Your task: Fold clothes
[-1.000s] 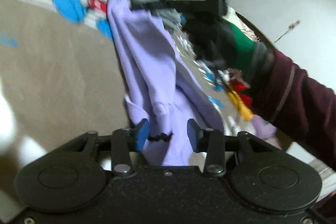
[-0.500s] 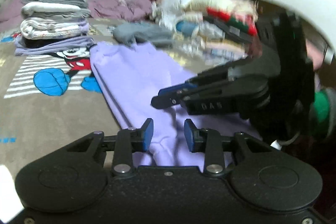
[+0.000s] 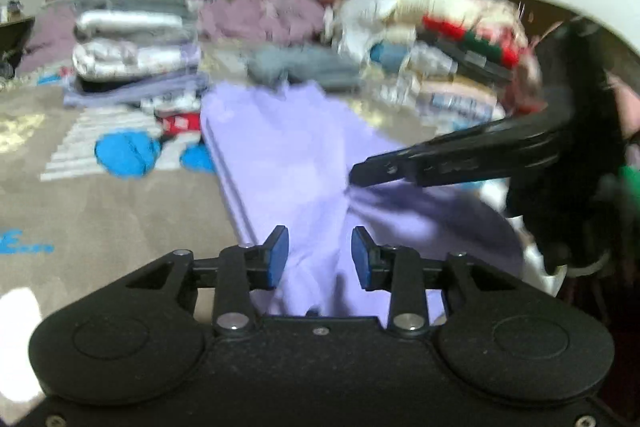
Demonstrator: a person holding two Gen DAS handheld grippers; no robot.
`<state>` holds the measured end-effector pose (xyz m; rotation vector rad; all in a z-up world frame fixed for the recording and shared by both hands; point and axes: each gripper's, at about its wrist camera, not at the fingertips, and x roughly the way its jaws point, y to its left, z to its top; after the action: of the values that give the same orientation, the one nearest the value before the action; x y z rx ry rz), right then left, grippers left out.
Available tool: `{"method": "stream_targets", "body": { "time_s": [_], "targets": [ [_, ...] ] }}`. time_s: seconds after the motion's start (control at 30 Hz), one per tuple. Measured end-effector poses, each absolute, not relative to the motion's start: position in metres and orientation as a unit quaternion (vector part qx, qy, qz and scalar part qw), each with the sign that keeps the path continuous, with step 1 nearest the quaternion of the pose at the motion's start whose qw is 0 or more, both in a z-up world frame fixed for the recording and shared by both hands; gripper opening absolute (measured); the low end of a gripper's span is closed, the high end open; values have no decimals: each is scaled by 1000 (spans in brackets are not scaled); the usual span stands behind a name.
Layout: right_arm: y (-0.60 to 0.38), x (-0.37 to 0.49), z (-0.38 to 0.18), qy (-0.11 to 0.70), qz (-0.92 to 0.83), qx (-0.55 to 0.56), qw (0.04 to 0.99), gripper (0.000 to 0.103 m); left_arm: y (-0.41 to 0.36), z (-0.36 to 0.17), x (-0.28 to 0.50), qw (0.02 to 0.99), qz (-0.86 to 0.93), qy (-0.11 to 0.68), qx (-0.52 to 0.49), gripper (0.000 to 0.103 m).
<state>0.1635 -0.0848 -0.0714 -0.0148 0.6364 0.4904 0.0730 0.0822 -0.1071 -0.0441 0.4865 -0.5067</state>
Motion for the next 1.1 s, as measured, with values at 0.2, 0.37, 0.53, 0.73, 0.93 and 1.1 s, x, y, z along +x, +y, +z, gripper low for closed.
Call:
{"method": "stream_targets", "body": {
  "time_s": [0.2,0.37,0.53,0.73,0.93,1.1],
  "targets": [
    [-90,200,-49,285,220,-21,933,19,64,-118,75,937,-240,254,9,32],
    [-92,258,-64,342,188,13,921,19,72,-126,79,930,-248,272,-6,32],
    [-115,290,-97,388,155,103,903,20,78,-128,83,924,-264,278,-9,38],
    [-136,284,-89,383,162,156,896,24,70,-124,77,921,-277,272,16,49],
    [-171,235,-59,332,173,151,915,27,75,-111,59,930,-271,248,22,49],
    [-202,171,-46,277,178,113,937,32,75,-102,35,942,-244,223,63,54]
  ]
}}
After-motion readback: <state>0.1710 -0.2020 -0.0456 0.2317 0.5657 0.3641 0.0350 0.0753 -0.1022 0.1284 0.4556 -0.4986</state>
